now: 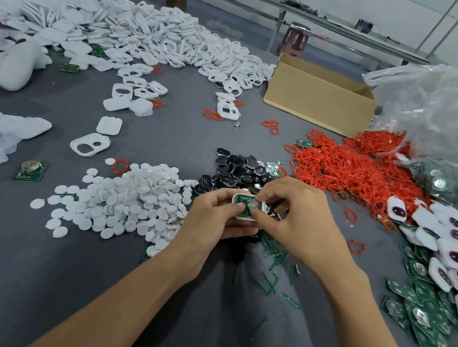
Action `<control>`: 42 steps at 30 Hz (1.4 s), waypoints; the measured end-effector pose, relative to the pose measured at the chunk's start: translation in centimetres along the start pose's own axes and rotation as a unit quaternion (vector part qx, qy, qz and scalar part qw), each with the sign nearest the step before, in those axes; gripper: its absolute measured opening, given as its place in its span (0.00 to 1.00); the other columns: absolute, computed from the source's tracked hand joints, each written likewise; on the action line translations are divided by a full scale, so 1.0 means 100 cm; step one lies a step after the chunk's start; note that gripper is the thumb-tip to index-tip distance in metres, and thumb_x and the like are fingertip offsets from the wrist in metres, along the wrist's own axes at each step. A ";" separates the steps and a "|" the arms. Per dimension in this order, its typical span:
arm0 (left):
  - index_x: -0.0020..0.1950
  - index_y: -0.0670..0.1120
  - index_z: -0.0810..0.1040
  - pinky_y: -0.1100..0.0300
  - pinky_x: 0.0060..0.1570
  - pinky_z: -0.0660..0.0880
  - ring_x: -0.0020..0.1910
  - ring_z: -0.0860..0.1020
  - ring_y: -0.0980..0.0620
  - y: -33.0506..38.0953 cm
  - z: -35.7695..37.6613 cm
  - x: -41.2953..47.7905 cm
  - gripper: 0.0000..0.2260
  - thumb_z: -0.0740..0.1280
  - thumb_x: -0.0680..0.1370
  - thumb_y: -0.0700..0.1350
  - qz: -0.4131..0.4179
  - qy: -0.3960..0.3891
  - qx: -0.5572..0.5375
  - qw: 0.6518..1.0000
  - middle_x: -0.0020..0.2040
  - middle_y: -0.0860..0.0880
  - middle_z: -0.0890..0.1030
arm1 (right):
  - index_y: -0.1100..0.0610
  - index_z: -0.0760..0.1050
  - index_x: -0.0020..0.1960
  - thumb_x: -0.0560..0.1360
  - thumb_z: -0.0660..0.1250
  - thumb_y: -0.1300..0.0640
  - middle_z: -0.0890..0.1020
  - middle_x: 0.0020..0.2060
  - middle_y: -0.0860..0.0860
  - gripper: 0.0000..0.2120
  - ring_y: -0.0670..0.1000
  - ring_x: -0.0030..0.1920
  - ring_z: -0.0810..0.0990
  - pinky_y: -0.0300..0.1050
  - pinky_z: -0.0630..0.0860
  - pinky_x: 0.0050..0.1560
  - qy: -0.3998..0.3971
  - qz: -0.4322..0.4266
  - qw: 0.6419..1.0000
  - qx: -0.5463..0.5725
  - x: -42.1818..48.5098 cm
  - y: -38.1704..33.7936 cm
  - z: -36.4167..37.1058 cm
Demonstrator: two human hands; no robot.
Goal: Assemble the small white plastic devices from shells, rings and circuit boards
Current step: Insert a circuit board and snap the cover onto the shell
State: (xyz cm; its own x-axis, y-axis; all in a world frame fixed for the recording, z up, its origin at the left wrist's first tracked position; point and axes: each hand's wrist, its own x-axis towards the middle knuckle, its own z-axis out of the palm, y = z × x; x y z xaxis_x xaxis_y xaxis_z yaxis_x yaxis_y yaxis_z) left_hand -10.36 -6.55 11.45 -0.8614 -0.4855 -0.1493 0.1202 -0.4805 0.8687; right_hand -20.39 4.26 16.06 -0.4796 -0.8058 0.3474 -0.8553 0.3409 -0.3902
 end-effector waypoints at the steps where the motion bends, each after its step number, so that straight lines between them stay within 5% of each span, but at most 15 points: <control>1: 0.53 0.39 0.80 0.56 0.43 0.83 0.40 0.84 0.48 0.000 0.000 0.000 0.09 0.61 0.80 0.32 -0.001 -0.001 -0.003 1.000 0.43 0.43 0.85 | 0.58 0.80 0.43 0.68 0.74 0.61 0.82 0.43 0.51 0.05 0.49 0.40 0.78 0.47 0.76 0.45 0.003 0.000 1.000 0.002 0.000 0.000 -0.001; 35: 0.52 0.39 0.79 0.58 0.39 0.82 0.38 0.84 0.48 -0.002 -0.001 -0.001 0.08 0.61 0.80 0.32 0.024 0.012 0.014 1.000 0.41 0.46 0.85 | 0.58 0.81 0.41 0.66 0.75 0.62 0.82 0.42 0.51 0.05 0.48 0.37 0.77 0.47 0.77 0.43 0.005 -0.016 1.000 0.005 -0.002 -0.003 0.001; 42: 0.52 0.39 0.80 0.58 0.38 0.82 0.37 0.84 0.48 -0.002 0.000 -0.002 0.06 0.66 0.78 0.32 0.029 0.013 0.015 0.999 0.41 0.45 0.85 | 0.58 0.82 0.42 0.67 0.75 0.61 0.83 0.43 0.49 0.06 0.45 0.35 0.76 0.38 0.76 0.42 0.004 0.001 1.000 0.010 -0.002 -0.002 0.002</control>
State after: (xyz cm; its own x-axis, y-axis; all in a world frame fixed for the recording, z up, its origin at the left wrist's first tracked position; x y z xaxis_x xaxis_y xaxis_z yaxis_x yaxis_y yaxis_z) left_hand -10.18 -6.38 11.34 -0.8406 -0.5303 -0.1107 0.1538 -0.4297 0.8898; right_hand -20.12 4.22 15.86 -0.4822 -0.8017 0.3531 -0.8508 0.3325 -0.4070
